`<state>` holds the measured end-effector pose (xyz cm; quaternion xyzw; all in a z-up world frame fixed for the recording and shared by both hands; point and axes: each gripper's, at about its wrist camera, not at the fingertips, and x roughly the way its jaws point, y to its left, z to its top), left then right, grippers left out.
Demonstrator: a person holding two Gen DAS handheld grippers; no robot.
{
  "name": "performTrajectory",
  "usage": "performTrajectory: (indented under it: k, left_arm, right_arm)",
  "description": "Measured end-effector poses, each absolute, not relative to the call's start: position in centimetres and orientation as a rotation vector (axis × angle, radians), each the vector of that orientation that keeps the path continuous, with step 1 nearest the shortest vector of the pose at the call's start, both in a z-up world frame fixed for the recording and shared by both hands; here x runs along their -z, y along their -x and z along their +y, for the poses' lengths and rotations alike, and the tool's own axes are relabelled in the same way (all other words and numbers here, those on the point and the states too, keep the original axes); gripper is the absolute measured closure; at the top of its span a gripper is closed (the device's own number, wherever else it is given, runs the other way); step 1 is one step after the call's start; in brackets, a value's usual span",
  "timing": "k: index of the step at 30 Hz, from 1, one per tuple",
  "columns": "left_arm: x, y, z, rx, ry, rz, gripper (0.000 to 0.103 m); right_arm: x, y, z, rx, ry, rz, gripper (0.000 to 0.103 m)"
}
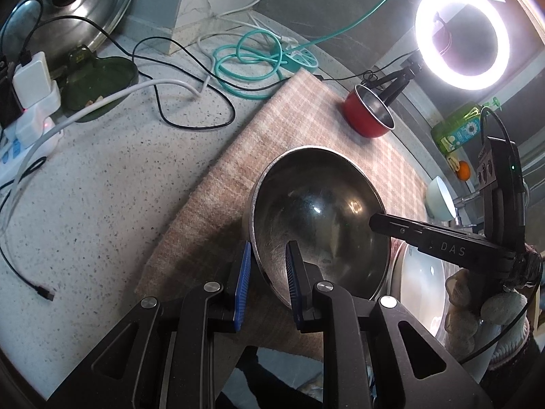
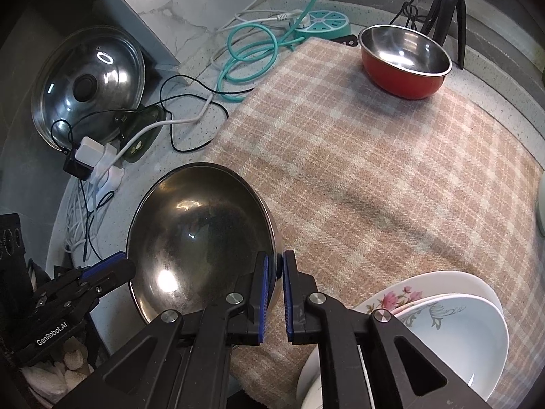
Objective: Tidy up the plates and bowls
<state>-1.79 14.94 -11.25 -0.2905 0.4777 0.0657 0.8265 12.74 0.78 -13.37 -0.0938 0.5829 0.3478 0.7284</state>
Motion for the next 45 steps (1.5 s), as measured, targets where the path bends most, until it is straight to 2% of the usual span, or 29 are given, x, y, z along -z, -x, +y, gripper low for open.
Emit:
performTrajectory:
  k: [4, 6, 8, 20, 45]
  left_arm:
    - [11.2, 2.1, 15.2, -0.142, 0.620, 1.010, 0.084]
    - [10.9, 2.3, 15.5, -0.148, 0.622, 1.002, 0.084]
    - [10.5, 2.6, 15.7, -0.150, 0.622, 0.992, 0.084]
    - [7.2, 3.2, 15.7, -0.131, 0.565, 0.916, 0.084]
    - [3.8, -0.9, 11.7, 0.037, 0.451, 0.890, 0.083]
  right_arm:
    - [13.3, -12.6, 0.5, -0.762, 0.194, 1.285, 0.094]
    - [13.1, -12.7, 0.3, -0.762, 0.179, 1.288, 0.086]
    - [12.6, -12.6, -0.3, -0.759, 0.160, 1.277, 0.083]
    - [9.6, -11.8, -2.8, -0.712, 0.123, 1.198, 0.083]
    - [4.6, -11.3, -7.9, -0.565, 0.184, 1.055, 0.082]
